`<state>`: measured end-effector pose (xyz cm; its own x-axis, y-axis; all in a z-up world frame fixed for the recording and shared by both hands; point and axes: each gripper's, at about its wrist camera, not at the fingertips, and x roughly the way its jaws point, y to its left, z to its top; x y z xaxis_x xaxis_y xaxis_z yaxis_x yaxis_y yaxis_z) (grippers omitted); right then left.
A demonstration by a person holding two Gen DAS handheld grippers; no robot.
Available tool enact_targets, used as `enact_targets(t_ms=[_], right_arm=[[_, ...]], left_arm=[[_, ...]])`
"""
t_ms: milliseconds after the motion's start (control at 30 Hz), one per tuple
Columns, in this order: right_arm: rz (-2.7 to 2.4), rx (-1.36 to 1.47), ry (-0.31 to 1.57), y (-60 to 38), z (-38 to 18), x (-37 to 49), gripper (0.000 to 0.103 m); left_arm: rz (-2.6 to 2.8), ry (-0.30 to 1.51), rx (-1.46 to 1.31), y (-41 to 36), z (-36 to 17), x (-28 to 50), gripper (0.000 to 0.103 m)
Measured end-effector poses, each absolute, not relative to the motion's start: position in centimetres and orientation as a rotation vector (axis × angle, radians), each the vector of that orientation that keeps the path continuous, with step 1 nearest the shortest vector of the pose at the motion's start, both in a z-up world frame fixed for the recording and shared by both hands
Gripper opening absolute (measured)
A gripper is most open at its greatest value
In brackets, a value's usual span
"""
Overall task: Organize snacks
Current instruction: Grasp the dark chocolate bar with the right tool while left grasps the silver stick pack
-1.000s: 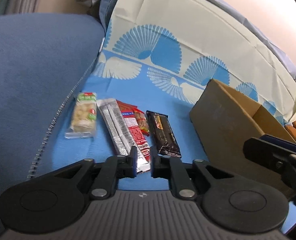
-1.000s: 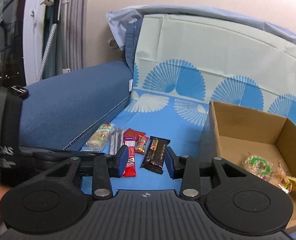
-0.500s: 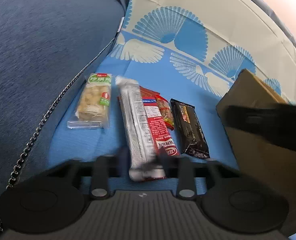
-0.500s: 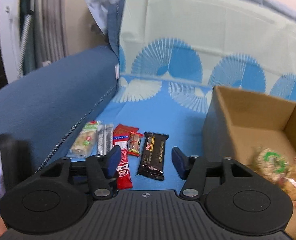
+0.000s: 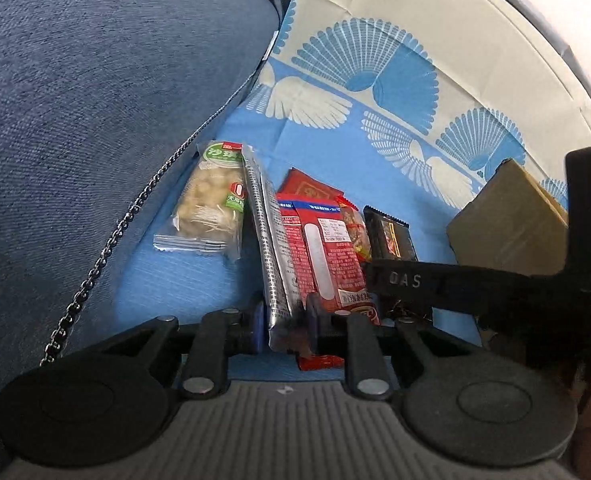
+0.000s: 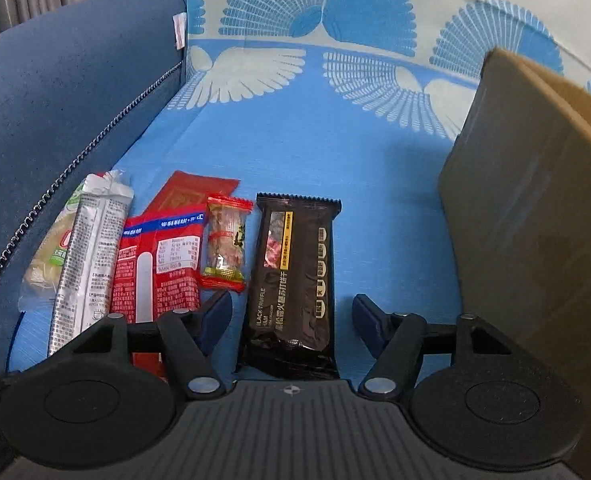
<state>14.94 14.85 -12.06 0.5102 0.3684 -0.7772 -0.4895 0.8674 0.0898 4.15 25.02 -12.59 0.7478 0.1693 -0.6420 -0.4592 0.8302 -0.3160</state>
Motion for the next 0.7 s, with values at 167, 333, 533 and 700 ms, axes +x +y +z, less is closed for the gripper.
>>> enact_targets(t_ms=[167,333,533,700], right_arm=[[0.570,-0.188,0.884,14.7,-11.3,14.3,0.041],[0.587,-0.147,0.890,12.2,-8.6,12.7,0.041],[0.665,-0.180,0.889,9.3,-5.4,7.9,0.041],[0.725,-0.196,0.894,6.2,-4.3,2.2,0.041]], left_arm=[[0.341,0.641,-0.503,25.2,-12.6,4.3,0.011],[0.322,0.639,-0.517,25.1,-12.2,3.7,0.010],[0.265,0.655,-0.547,24.6,-10.4,1.6,0.009],[0.126,0.719,-0.627,23.5,-8.7,-2.1,0.008]])
